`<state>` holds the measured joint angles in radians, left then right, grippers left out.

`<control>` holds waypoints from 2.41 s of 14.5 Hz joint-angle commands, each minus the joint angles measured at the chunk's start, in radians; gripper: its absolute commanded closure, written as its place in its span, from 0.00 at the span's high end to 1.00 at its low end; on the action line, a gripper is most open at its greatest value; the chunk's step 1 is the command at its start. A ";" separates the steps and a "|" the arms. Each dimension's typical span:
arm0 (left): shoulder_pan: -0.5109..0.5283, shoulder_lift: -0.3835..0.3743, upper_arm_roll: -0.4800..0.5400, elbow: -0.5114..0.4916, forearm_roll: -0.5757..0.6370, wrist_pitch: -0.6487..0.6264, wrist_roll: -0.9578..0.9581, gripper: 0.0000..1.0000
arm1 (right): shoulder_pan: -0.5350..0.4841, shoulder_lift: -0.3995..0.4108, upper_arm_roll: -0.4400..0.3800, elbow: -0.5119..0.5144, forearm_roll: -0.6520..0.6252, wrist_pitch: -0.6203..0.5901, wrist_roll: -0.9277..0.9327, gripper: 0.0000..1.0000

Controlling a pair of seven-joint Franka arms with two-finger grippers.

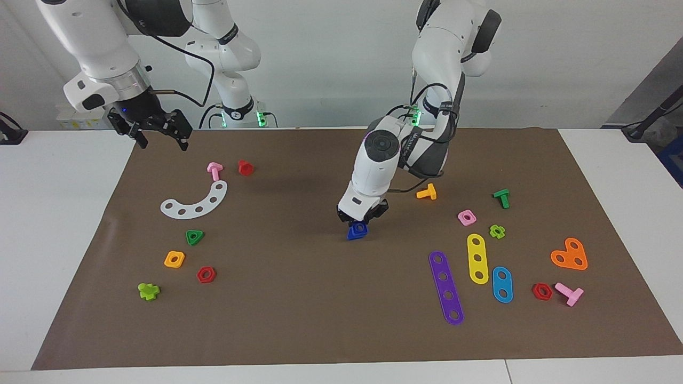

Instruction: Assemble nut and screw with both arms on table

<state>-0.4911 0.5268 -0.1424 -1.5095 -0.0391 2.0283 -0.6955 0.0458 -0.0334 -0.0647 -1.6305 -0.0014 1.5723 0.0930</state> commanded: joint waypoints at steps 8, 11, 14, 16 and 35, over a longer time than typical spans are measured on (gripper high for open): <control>-0.015 0.012 0.003 -0.008 -0.022 -0.011 0.004 0.28 | -0.010 -0.011 0.006 -0.012 0.012 0.002 -0.024 1.00; -0.015 0.004 0.003 -0.043 -0.021 0.019 0.004 0.28 | -0.010 -0.011 0.006 -0.012 0.012 0.002 -0.024 1.00; -0.017 -0.010 0.004 -0.096 -0.019 0.070 0.004 0.28 | -0.010 -0.011 0.005 -0.012 0.012 0.002 -0.024 1.00; -0.009 -0.008 0.003 -0.077 -0.018 0.043 0.005 0.28 | -0.010 -0.011 0.006 -0.012 0.012 0.002 -0.024 1.00; 0.002 0.008 0.012 0.021 0.011 -0.032 0.010 0.84 | -0.010 -0.013 0.006 -0.012 0.012 0.002 -0.024 1.00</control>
<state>-0.4937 0.5289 -0.1435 -1.5534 -0.0428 2.0587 -0.6949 0.0458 -0.0334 -0.0647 -1.6305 -0.0014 1.5723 0.0930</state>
